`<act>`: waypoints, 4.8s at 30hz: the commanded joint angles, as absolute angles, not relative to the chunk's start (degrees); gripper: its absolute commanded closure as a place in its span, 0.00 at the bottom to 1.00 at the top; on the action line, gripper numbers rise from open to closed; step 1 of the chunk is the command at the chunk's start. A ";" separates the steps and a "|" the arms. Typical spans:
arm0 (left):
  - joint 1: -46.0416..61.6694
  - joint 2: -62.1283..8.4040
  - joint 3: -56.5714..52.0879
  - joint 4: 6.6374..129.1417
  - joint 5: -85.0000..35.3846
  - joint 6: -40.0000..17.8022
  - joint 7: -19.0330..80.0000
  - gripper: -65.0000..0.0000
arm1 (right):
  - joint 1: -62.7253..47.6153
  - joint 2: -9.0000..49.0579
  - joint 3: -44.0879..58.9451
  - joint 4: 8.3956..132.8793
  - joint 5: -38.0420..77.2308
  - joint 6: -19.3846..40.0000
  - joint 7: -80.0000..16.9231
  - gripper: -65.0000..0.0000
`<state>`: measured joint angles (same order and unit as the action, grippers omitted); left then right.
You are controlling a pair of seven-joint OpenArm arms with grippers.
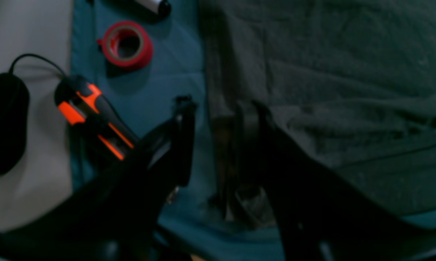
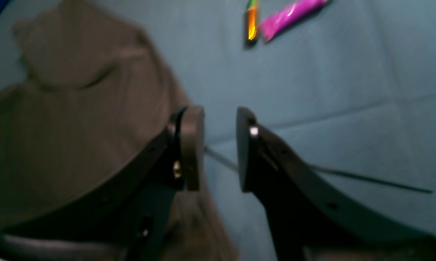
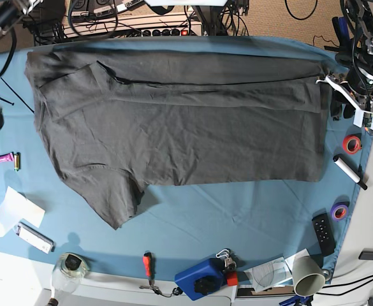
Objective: Fold the T-shirt properly
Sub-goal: 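Release the shirt and move the right gripper toward the sleeve, then grasp the sleeve edge with the right gripper while the left holds the corner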
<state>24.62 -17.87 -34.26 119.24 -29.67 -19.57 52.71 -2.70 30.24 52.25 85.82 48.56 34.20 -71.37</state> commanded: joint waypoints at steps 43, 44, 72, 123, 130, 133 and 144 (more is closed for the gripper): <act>23.75 -18.04 -34.63 120.18 -34.09 -19.57 55.07 0.69 | 31.53 27.42 11.29 41.50 24.14 34.72 -51.42 0.76; 23.66 -17.78 -34.63 120.18 -34.13 -19.57 55.07 0.69 | 31.42 27.11 11.29 41.52 24.18 34.74 -51.44 0.78; 23.64 -15.68 -34.63 120.18 -34.11 -19.57 54.00 0.69 | 26.68 36.36 11.35 41.69 66.94 40.00 -80.00 1.00; 22.83 -15.70 -34.63 120.18 -34.30 -19.59 53.98 0.69 | 25.28 33.65 23.86 61.87 44.34 34.98 -60.84 0.69; 22.83 -15.70 -34.63 120.16 -34.30 -19.59 53.98 0.69 | 31.09 32.32 15.33 49.34 43.53 37.06 -58.74 0.69; 22.83 -15.68 -34.63 120.16 -34.30 -19.57 54.00 0.69 | 31.48 30.83 13.10 48.36 40.42 35.75 -55.00 0.69; 22.81 -15.70 -34.63 120.16 -34.28 -19.57 53.95 0.69 | 31.44 23.38 12.80 43.33 31.20 29.52 -48.51 0.69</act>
<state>22.98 -15.09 -34.30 119.24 -33.69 -19.55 55.24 29.95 22.81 12.69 42.72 30.96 29.02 -48.75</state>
